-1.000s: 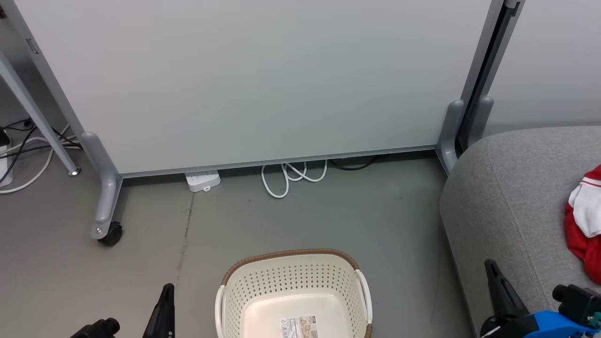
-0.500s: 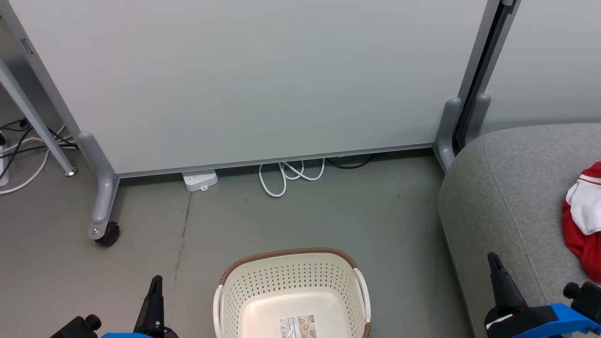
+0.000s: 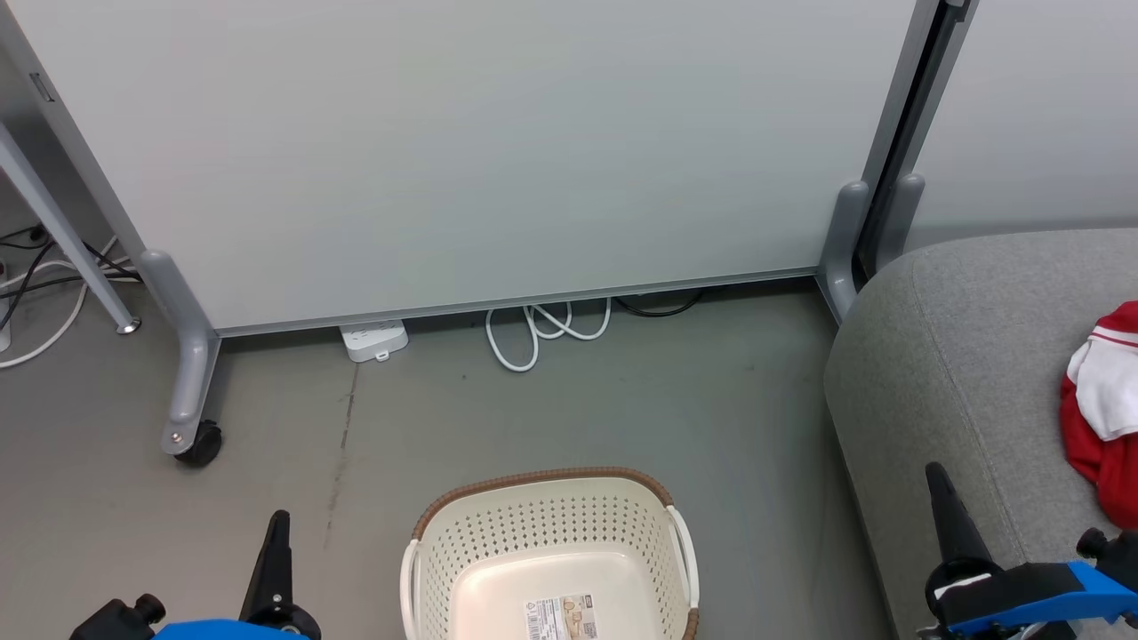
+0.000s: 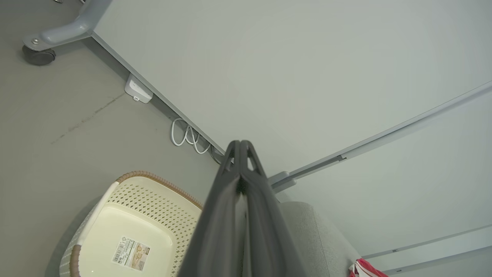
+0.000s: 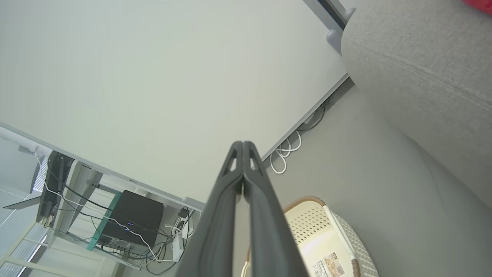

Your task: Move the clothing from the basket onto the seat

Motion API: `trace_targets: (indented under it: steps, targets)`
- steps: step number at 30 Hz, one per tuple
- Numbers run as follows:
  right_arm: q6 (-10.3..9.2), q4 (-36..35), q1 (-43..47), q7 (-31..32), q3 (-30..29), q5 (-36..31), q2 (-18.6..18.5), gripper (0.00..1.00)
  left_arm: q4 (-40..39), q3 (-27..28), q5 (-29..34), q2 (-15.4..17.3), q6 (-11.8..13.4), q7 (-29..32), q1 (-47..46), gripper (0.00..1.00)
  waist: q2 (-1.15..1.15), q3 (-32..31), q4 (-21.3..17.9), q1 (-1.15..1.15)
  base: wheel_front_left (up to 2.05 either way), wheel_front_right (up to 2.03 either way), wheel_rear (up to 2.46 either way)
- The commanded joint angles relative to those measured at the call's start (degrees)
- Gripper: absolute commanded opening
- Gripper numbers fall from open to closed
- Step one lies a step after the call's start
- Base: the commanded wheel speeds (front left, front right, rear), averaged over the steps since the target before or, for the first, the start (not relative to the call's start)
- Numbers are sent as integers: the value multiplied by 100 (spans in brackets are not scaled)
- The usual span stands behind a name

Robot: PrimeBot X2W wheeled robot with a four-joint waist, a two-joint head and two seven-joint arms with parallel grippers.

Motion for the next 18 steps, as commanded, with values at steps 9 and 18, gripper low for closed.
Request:
trace_targets:
  steps: [9,18]
  targets:
    - [0,32,-217,63,-57,743,28,0,-146,150,-640,34,-17,177,-205,0,0,14,-28,0,0,0,0]
    - [0,96,-305,115,-84,1319,51,0,-201,246,-1145,36,-20,323,-242,0,0,28,-55,0,0,0,0]
